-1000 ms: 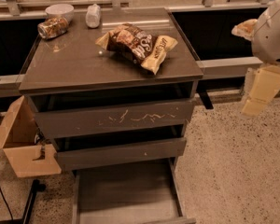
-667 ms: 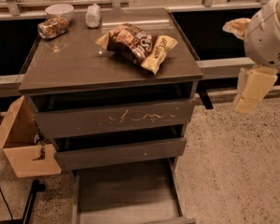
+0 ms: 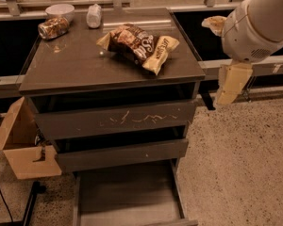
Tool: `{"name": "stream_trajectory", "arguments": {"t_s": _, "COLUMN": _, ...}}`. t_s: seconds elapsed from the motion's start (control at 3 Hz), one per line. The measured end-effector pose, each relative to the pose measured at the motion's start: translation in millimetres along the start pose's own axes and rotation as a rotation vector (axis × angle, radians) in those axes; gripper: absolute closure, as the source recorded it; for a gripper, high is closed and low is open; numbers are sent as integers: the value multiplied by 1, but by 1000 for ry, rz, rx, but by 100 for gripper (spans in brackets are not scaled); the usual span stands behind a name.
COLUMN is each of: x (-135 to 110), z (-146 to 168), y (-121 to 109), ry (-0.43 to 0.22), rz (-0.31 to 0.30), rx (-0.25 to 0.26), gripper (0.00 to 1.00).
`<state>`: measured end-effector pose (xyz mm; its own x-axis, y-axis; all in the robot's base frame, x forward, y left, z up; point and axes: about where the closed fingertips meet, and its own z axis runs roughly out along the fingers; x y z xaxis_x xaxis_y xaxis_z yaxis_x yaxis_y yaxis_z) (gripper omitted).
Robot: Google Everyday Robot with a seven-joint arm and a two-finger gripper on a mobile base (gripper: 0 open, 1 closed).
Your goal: Place brown chip bag into bottom drawer
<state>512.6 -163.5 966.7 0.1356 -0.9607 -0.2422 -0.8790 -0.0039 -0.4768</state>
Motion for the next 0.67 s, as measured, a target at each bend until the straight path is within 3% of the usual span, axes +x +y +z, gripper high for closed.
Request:
{"name": "stream_trajectory", "arguments": {"t_s": 0.33, "x": -11, "z": 24, "y": -19, "ry": 17, "rz": -93, "rx": 20, "gripper": 0}}
{"name": "stream_trajectory", "arguments": {"t_s": 0.67, "x": -15, "z": 39, "y": -36, "ry": 32, "rz": -182, "rx": 90, "gripper": 0}}
